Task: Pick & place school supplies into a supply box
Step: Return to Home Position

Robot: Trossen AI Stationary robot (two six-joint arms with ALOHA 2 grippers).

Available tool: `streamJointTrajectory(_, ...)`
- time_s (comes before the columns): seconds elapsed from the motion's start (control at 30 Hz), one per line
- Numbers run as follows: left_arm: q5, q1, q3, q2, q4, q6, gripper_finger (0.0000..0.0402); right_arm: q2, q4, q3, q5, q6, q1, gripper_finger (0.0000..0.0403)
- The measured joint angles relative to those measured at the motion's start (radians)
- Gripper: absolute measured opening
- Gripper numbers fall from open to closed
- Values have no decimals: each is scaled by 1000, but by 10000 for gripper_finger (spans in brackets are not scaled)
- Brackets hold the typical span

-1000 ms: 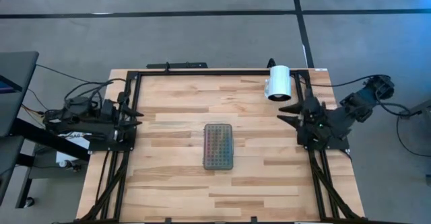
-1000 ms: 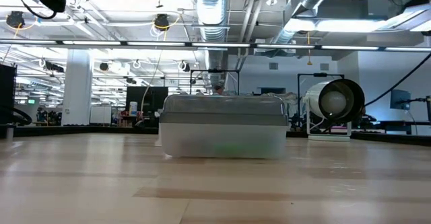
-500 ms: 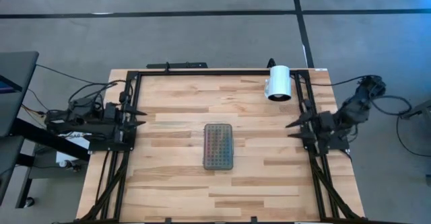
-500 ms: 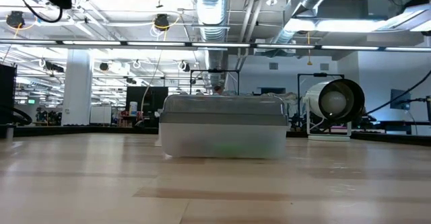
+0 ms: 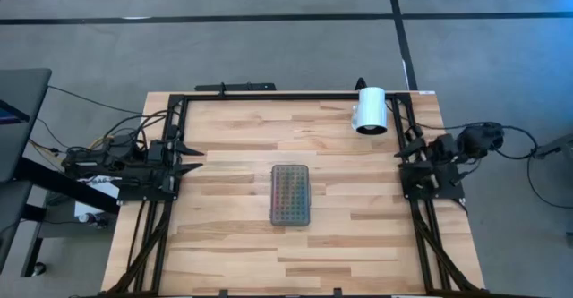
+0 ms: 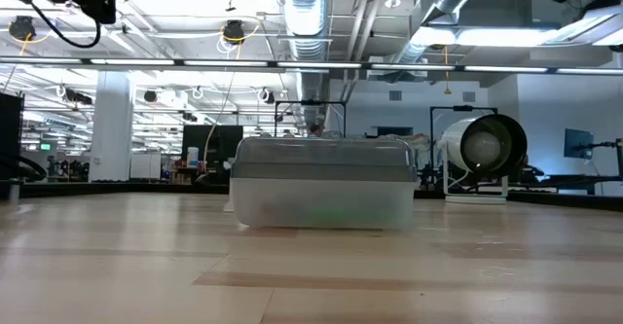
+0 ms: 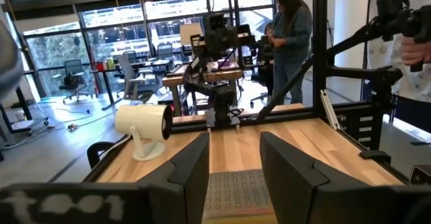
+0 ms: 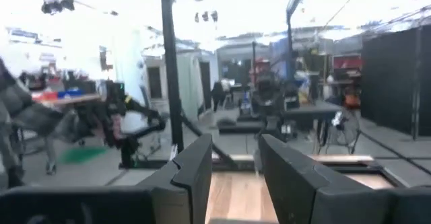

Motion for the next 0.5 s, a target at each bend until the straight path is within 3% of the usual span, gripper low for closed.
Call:
streamJointTrajectory(0.3,-6,0,-3,0,21,12,124,-12,-33,-18,-61,44,-75,122)
streamJointTrajectory(0.43,-19,0,-3,0,57,44,124,8,107,-37,-184,39,-105,122)
streamJointTrajectory(0.5,-34,0,-3,0,55,51,124,32,98,-63,-206,46,-121,122)
